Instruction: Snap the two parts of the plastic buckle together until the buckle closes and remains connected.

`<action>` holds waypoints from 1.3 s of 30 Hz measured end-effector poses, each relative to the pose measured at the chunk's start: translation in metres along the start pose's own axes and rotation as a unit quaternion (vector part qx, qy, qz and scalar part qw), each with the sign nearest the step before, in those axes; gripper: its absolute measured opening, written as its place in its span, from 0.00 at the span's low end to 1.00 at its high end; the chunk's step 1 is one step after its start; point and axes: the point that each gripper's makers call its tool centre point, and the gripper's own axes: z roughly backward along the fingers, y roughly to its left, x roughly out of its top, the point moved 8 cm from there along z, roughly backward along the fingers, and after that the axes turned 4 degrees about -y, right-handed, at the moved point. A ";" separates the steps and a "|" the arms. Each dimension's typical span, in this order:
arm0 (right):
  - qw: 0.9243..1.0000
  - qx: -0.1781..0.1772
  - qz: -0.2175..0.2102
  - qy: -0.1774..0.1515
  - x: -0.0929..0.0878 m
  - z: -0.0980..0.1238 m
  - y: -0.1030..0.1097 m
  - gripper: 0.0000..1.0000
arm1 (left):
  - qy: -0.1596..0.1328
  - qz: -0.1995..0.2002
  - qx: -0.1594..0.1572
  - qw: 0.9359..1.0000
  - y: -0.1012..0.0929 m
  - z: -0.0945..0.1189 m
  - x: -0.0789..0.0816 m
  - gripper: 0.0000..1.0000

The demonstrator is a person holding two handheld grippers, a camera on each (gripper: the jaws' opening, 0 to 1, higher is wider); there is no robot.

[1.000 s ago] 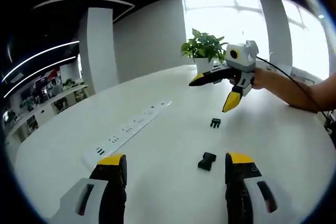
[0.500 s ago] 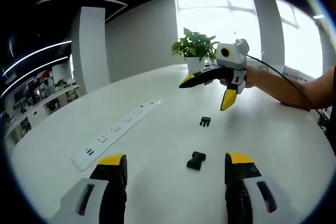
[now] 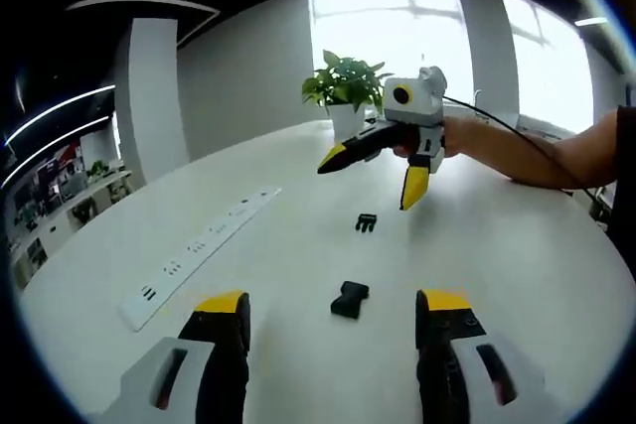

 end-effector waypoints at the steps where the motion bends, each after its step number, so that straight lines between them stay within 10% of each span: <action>1: 1.000 0.000 0.001 -0.001 0.000 0.000 0.000 0.73 | 0.000 -0.001 -0.003 1.000 -0.001 0.000 0.000 0.67; 39: 0.999 0.048 0.006 0.016 -0.011 -0.001 0.011 0.69 | -0.008 -0.001 -0.027 1.000 -0.007 -0.006 -0.002 0.63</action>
